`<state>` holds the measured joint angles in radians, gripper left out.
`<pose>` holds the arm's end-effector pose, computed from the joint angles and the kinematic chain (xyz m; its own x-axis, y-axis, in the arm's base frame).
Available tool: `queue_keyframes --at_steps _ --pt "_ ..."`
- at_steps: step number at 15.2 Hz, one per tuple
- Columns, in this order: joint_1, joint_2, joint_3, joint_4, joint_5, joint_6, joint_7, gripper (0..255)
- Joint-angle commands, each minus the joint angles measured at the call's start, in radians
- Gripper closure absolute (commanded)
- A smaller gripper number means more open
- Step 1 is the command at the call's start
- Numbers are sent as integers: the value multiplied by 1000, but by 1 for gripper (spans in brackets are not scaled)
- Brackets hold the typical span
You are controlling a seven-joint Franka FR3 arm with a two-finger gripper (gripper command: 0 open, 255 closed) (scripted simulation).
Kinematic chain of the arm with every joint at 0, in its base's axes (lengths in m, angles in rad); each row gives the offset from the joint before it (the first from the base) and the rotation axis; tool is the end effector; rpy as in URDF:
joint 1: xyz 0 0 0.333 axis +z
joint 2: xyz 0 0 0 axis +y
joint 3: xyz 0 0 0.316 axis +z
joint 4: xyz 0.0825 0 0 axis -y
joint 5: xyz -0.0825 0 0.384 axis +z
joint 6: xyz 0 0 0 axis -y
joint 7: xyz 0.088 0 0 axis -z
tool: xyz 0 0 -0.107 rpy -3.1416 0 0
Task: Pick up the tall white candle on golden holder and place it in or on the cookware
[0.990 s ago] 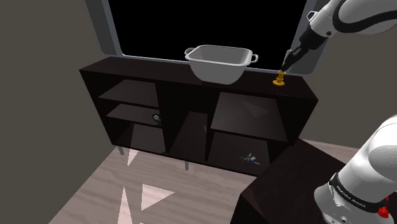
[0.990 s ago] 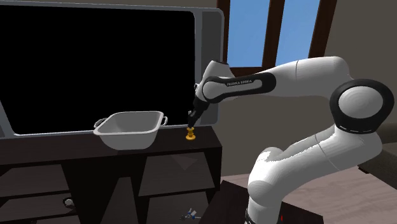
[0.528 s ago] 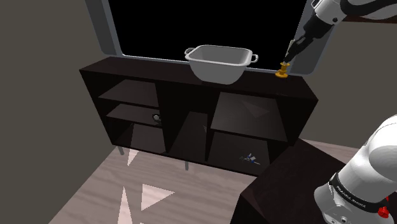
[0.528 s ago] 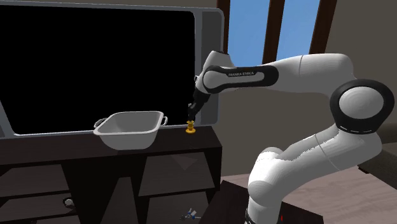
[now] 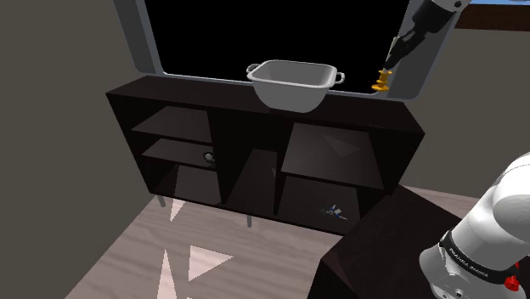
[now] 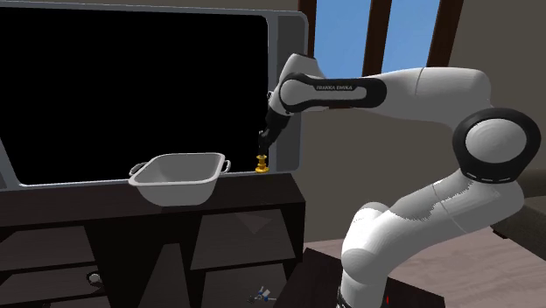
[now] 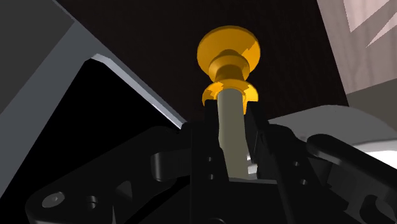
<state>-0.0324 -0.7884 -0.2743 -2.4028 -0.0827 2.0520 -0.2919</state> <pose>0.3294 -0.1364 0.6078 0.9068 0.0434 0.4194 0.0429 -0.9990 0.0106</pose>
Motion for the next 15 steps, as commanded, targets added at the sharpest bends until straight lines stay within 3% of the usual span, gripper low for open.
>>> queue_keyframes --at_steps 1,15 --pt "3 8 3 29 3 -22 2 255" --pt "20 65 18 256 21 -192 10 255"
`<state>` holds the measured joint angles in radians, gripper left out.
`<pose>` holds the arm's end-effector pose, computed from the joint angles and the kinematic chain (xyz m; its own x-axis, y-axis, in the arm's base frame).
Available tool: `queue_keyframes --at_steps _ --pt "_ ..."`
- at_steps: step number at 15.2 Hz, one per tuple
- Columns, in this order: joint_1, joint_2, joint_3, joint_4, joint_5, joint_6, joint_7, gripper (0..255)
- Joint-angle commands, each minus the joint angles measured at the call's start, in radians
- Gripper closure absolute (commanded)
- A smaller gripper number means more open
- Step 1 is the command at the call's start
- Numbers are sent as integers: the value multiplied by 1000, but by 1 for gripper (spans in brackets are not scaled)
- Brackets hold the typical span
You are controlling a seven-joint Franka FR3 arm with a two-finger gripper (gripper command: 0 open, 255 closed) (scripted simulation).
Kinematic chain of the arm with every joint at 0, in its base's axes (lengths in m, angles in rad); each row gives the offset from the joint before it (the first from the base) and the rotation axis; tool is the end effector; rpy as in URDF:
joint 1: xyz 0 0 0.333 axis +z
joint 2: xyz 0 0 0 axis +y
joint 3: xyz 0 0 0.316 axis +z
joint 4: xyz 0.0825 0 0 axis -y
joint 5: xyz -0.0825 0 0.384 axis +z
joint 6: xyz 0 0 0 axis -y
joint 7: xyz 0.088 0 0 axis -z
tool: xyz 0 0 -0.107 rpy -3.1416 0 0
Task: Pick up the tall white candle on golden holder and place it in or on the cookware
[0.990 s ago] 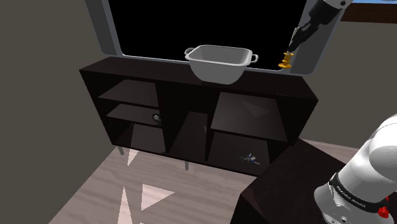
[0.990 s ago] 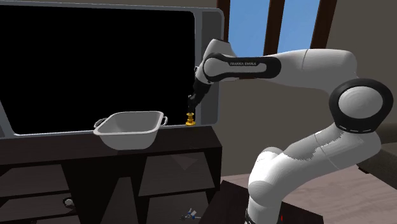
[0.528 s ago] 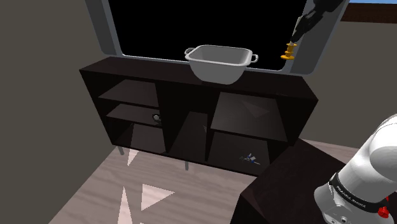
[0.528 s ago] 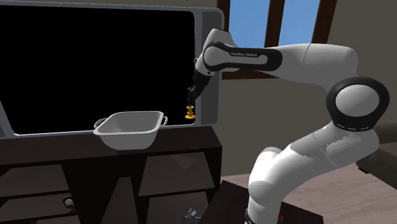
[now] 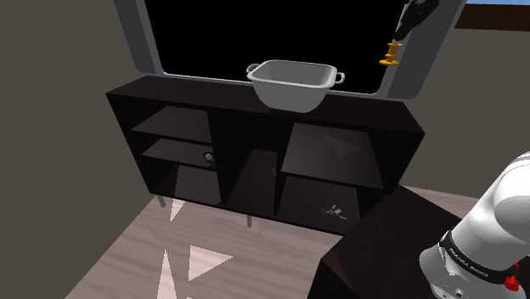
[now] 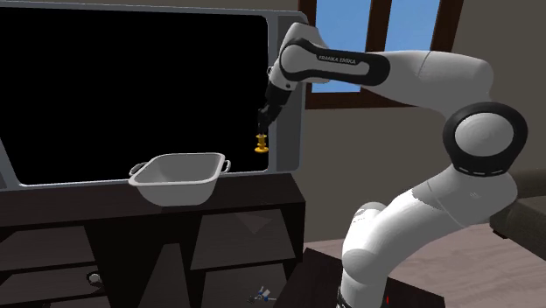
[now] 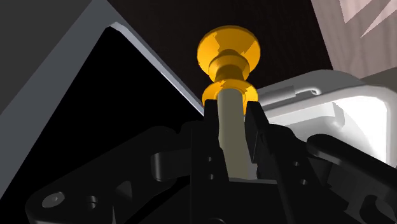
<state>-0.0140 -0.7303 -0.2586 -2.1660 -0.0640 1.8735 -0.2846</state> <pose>0.3299 -0.1372 0.6855 0.9068 0.0435 0.4193 0.0431 -0.9990 0.0105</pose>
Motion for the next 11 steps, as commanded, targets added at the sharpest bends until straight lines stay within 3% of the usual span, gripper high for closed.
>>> queue_keyframes --at_steps 1,4,11 --pt "3 12 3 37 3 -25 3 255" --pt "7 29 5 88 7 -60 4 255" --pt "51 214 79 204 41 8 103 255"
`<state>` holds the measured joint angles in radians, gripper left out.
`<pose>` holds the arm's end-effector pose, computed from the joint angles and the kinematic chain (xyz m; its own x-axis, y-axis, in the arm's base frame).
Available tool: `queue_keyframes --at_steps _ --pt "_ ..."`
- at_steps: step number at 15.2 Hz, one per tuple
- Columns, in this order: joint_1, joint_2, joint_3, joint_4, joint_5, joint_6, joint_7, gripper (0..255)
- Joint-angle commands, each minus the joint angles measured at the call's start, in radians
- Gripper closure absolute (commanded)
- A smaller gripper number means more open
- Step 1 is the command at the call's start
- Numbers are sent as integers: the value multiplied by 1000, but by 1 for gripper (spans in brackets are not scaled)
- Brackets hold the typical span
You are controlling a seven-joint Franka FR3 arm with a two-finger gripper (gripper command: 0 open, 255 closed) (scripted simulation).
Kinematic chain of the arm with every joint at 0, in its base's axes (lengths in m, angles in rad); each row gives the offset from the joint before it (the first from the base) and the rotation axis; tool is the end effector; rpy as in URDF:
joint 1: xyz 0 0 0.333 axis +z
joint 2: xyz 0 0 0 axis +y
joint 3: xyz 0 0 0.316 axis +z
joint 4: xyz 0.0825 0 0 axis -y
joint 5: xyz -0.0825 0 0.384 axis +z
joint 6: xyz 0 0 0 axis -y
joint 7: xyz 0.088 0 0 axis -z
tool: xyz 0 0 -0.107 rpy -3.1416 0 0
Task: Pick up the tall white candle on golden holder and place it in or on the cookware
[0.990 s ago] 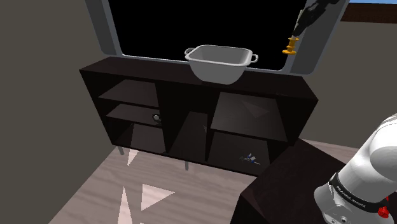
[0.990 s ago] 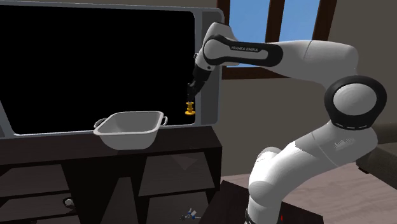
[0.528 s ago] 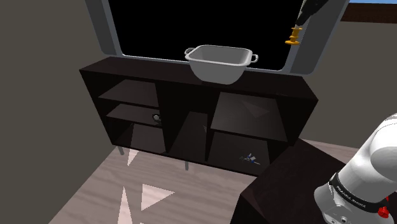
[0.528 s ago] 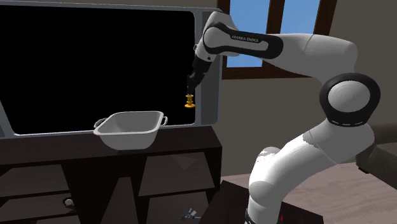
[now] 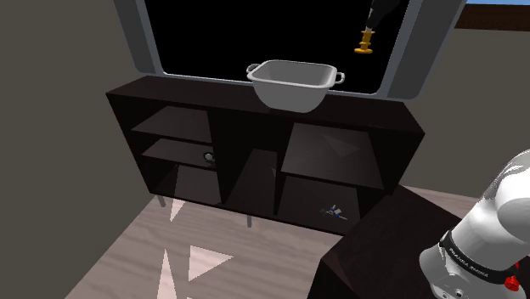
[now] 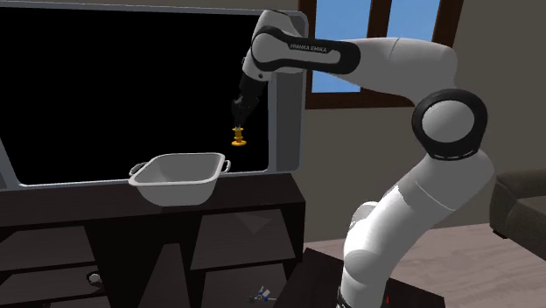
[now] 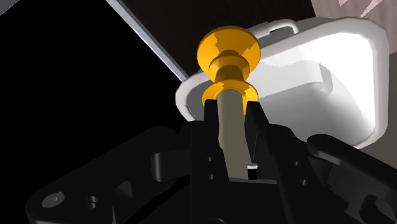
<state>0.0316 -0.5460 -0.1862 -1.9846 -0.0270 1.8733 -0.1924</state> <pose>0.3958 -0.0900 0.7133 0.9071 0.0441 0.4185 0.0436 -0.9990 0.0108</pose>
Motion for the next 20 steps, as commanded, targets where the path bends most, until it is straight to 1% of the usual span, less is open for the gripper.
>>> queue_keyframes --at_steps 1,7,11,14,15,20 --pt "11 59 16 44 8 15 24 255" --pt "41 242 69 203 20 39 101 255" --pt "59 376 100 340 20 35 150 255" --pt "73 485 119 463 15 20 185 255" --pt "76 503 122 485 14 16 191 255" --pt "76 477 123 384 12 91 193 255"
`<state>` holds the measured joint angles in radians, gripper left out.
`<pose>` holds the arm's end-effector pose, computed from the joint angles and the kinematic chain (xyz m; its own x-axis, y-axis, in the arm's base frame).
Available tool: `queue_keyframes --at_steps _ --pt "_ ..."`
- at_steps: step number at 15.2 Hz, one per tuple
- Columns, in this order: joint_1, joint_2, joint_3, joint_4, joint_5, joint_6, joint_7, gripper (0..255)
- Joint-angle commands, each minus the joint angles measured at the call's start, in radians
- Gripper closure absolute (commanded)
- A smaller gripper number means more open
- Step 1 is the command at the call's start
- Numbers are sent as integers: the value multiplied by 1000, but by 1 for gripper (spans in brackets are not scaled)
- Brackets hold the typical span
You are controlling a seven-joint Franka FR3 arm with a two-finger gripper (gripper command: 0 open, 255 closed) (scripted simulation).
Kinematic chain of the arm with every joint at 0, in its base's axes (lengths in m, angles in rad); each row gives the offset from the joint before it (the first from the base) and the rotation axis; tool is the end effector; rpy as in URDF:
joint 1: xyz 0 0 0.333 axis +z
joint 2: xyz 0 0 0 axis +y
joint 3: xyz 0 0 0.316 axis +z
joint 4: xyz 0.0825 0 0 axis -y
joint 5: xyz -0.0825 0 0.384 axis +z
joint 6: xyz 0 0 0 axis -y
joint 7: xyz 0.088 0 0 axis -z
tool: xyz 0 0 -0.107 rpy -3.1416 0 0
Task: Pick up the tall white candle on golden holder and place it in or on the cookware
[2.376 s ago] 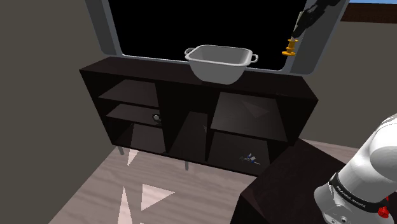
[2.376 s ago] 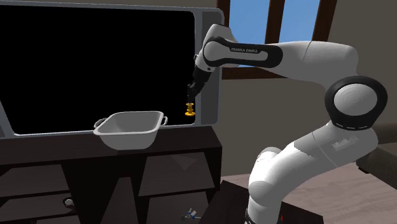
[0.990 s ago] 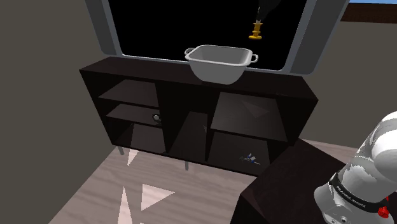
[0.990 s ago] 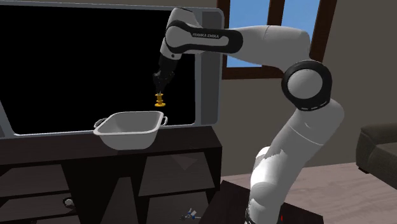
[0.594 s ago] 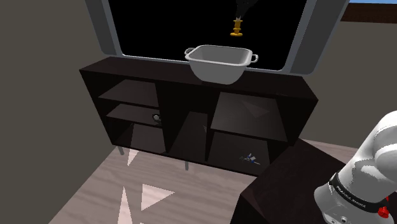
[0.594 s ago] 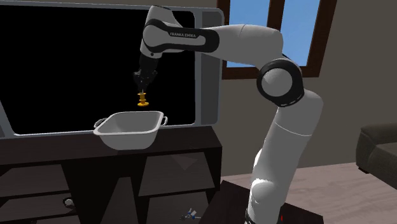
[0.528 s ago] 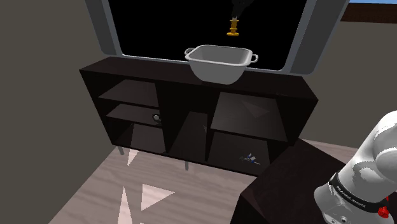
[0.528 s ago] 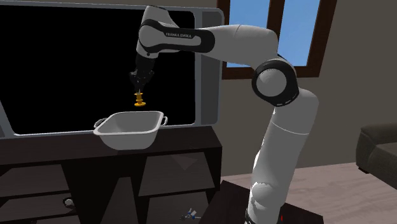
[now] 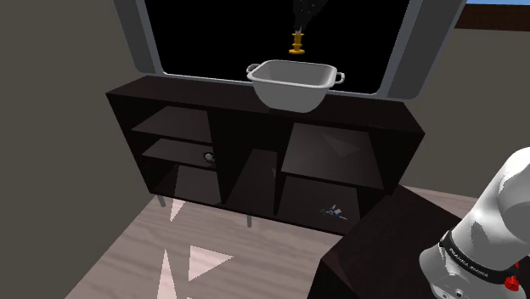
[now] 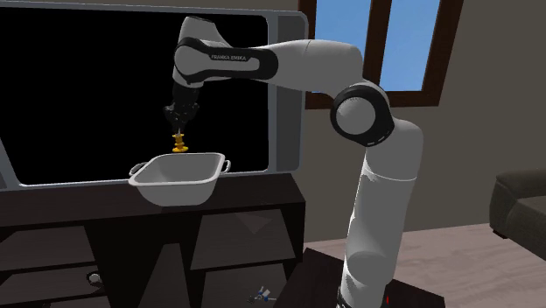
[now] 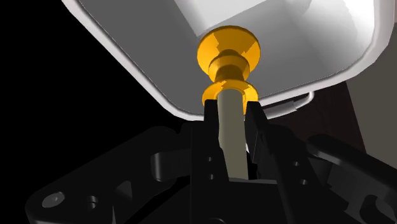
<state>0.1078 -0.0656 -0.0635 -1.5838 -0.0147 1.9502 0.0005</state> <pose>0.5651 0.0226 0.6959 0.9071 0.0435 0.4186 0.0432 -0.9990 0.0103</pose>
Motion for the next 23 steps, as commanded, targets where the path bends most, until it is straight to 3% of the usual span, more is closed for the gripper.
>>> queue_keyframes --at_steps 1,9,17,18,23 --pt "0 -8 0 -35 -1 28 0 255" --pt "0 -33 0 -178 -3 146 3 255" --pt "0 -33 0 -178 -3 146 3 255" --pt "0 -33 0 -178 -3 146 3 0" --pt "0 -33 0 -178 -3 146 3 0"
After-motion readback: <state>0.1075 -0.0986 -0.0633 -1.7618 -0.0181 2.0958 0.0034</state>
